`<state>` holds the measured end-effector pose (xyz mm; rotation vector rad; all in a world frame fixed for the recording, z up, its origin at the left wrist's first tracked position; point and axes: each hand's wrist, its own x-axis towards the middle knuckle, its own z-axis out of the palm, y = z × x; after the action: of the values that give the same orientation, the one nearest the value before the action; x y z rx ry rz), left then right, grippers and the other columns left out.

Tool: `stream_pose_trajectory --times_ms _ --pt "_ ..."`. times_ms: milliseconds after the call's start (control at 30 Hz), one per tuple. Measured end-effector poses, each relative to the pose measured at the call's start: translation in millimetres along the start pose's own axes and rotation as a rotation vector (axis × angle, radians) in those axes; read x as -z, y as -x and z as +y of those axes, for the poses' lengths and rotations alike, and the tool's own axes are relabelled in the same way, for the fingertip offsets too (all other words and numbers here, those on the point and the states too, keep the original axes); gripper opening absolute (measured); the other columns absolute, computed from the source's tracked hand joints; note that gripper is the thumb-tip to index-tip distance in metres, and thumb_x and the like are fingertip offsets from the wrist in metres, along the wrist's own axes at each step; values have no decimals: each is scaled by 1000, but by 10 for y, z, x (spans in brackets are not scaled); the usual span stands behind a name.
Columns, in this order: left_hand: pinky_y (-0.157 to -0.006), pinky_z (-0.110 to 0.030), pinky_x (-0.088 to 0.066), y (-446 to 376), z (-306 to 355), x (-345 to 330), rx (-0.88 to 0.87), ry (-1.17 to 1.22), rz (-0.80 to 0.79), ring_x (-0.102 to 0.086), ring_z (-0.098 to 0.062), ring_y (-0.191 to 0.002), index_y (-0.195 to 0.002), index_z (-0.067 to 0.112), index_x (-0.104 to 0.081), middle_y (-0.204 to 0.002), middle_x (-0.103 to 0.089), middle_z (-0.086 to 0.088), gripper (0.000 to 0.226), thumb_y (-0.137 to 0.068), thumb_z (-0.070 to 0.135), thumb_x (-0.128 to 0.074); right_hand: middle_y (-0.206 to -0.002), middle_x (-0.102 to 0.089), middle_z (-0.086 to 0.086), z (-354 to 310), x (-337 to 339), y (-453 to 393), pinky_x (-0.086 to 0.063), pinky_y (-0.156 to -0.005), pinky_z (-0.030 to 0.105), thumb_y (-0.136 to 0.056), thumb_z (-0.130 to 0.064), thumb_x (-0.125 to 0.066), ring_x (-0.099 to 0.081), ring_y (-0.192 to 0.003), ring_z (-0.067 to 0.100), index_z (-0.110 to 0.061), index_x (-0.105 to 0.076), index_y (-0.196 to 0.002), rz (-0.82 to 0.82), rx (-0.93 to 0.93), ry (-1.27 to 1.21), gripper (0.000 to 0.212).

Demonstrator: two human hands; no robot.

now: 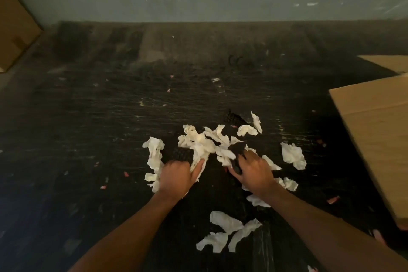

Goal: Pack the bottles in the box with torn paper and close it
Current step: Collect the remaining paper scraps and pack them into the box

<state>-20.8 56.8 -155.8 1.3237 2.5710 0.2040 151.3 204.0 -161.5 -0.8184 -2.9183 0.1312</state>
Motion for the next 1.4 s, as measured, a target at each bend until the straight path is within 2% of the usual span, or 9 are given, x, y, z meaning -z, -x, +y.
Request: stream_pose_trajectory --times_ms 100,267,333,600,767,967,1067,1233,1400 --pt "-62 -34 -56 -126 -23 27 95 135 44 -60 -15 -54 -64 14 -62 -57 -59 -1 65 -93 63 -30 -91 -67 5 28 90 -189 -55 -74 36 -95 -45 -52 -66 -81 21 -13 -64 -103 -45 -97 -207 35" --pt "-62 -29 -47 -179 25 214 182 233 176 -59 -15 -55 -61 14 -58 -57 -59 -2 55 -98 51 -43 -62 -53 -5 111 310 -445 -43 -58 28 -96 -42 -55 -52 -56 9 -25 -48 -71 -87 -278 -549 31" --pt "-59 -28 -44 -168 51 309 194 272 208 -57 -13 -55 -61 16 -56 -56 -58 0 52 -99 49 -44 -61 -51 -4 142 460 -522 -40 -56 25 -96 -41 -55 -50 -55 9 -24 -49 -70 -75 -291 -621 31" --pt "-64 -38 -56 101 314 773 159 366 301 -62 -14 -57 -66 14 -62 -58 -61 -1 51 -98 49 -44 -62 -55 3 315 1197 -476 -41 -55 33 -96 -35 -58 -50 -55 14 -12 -59 -74 77 -374 -848 32" --pt "-58 -33 -52 540 487 1129 109 363 379 -59 -13 -54 -64 17 -57 -58 -58 0 51 -98 52 -41 -65 -57 7 258 1681 -168 -42 -56 34 -96 -35 -56 -51 -57 15 -5 -62 -80 179 -395 -826 35" --pt "-61 -33 -48 1082 623 1473 77 358 478 -55 -12 -57 -62 22 -47 -60 -54 2 47 -99 49 -42 -60 -51 3 157 2182 311 -37 -52 30 -97 -37 -56 -46 -54 15 -13 -52 -67 263 -340 -755 38" --pt "-67 -40 -55 1210 751 1568 67 357 490 -59 -17 -60 -64 18 -52 -63 -57 -2 50 -98 53 -40 -57 -48 3 224 2370 582 -34 -53 34 -96 -39 -57 -45 -54 18 -14 -47 -62 304 -331 -708 43" --pt "-68 -41 -55 1308 1181 1685 -4 356 498 -60 -17 -64 -72 16 -57 -70 -61 -4 52 -98 56 -38 -67 -56 15 524 2659 1018 -36 -56 35 -97 -36 -55 -51 -62 23 -1 -56 -74 359 -358 -696 41" --pt "-69 -41 -56 1247 1790 1736 -108 384 484 -60 -15 -63 -71 18 -57 -68 -60 -1 49 -98 55 -39 -60 -46 2 978 2927 1415 -31 -52 32 -98 -33 -55 -44 -56 16 -16 -46 -64 437 -390 -647 38"
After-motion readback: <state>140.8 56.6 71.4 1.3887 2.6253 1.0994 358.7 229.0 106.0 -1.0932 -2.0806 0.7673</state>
